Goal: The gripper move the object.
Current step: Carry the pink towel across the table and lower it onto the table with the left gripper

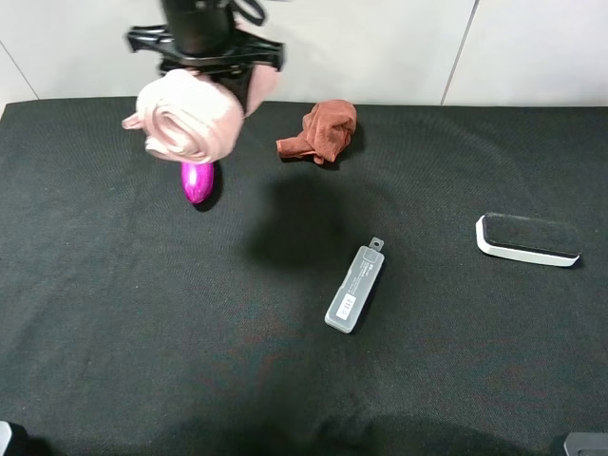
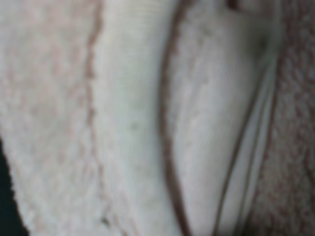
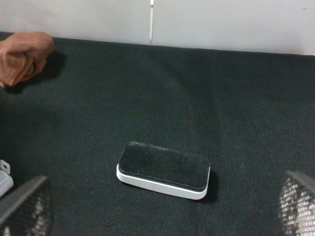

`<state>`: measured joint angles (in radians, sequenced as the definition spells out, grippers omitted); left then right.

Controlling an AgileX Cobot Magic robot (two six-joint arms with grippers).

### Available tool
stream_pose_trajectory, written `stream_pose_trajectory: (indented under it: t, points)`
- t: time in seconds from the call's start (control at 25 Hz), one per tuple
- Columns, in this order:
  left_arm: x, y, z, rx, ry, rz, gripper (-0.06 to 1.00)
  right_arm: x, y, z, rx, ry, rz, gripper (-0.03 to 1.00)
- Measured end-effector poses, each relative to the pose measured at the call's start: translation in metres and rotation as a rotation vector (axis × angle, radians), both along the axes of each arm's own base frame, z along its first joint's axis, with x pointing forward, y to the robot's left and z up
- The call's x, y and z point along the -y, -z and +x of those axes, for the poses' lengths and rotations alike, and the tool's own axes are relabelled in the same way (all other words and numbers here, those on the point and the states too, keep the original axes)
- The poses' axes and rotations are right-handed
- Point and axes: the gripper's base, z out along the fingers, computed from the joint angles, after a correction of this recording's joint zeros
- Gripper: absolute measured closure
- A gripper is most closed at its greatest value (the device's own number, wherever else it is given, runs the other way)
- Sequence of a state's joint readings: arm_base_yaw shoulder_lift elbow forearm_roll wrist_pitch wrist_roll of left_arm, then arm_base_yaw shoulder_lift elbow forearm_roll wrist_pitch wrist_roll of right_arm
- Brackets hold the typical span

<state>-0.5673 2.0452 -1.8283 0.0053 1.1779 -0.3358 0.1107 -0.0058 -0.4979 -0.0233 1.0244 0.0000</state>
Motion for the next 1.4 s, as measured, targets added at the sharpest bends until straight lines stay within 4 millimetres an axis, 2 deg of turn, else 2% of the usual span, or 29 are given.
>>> stream_pose_trajectory:
  t: [0.24, 0.52, 0.88, 1.16, 1.4]
  points:
    - [0.040, 0.004, 0.016, 0.063, 0.124, -0.034, 0.38, 0.000, 0.000, 0.000, 0.000, 0.000, 0.000, 0.27]
    - [0.073, 0.012, 0.022, 0.110, 0.218, -0.055, 0.38, 0.000, 0.000, 0.000, 0.000, 0.000, 0.000, 0.27]
    - [0.098, 0.033, 0.020, 0.100, 0.320, -0.089, 0.38, 0.000, 0.000, 0.000, 0.000, 0.000, 0.000, 0.27]
    - [0.122, 0.047, 0.018, 0.177, 0.387, -0.143, 0.38, 0.000, 0.000, 0.000, 0.000, 0.000, 0.000, 0.27]
    - [0.132, 0.059, 0.024, 0.243, 0.397, -0.184, 0.38, 0.000, 0.000, 0.000, 0.000, 0.000, 0.000, 0.27]
